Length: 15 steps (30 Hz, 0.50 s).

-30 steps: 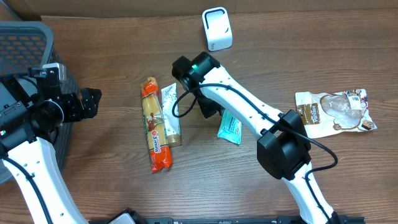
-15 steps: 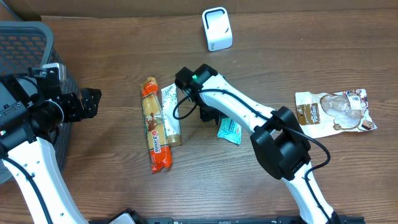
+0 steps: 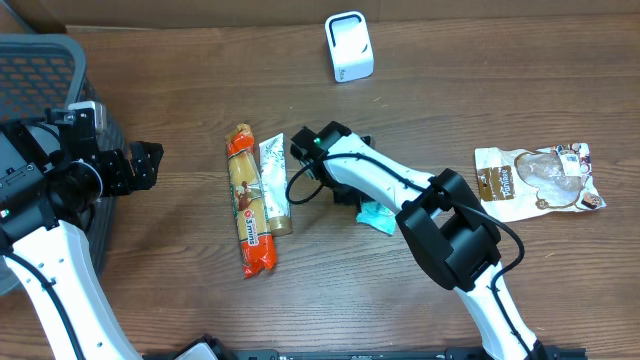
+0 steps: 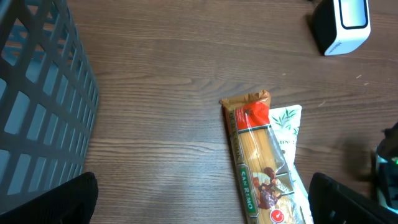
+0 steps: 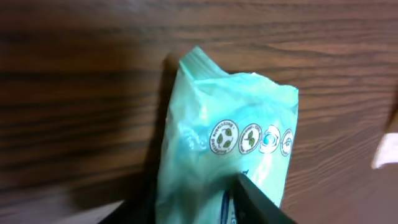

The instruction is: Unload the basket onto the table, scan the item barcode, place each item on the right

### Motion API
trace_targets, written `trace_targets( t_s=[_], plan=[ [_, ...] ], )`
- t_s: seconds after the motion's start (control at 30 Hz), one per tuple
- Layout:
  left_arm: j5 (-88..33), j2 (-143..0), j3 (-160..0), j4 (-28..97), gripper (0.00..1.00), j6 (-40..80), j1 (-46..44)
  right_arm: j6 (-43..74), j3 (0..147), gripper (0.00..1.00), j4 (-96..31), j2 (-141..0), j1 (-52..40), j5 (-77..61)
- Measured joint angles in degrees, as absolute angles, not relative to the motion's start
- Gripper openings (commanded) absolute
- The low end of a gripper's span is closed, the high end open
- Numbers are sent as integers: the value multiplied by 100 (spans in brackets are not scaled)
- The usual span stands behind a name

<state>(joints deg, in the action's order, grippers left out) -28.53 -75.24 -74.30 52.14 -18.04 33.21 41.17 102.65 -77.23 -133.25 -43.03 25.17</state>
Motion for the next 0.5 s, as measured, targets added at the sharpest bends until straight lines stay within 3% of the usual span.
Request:
trace_targets(
  t_s=[0.03,0.07,0.5],
  plan=[
    [-2853,-7524,-7430,5216,100,-1804,3321,4125,10217,7,-7756,-13323,-4313,2598],
    [-2856,-7524,-7430,5216,100,-1804,3321,4101,10184,4,-7765,-13323,-4322,2659],
    [-2853,-7524,-7430,5216,100,-1802,3321,3527,10851,4,-8195,-13301,-4294,2062]
  ],
)
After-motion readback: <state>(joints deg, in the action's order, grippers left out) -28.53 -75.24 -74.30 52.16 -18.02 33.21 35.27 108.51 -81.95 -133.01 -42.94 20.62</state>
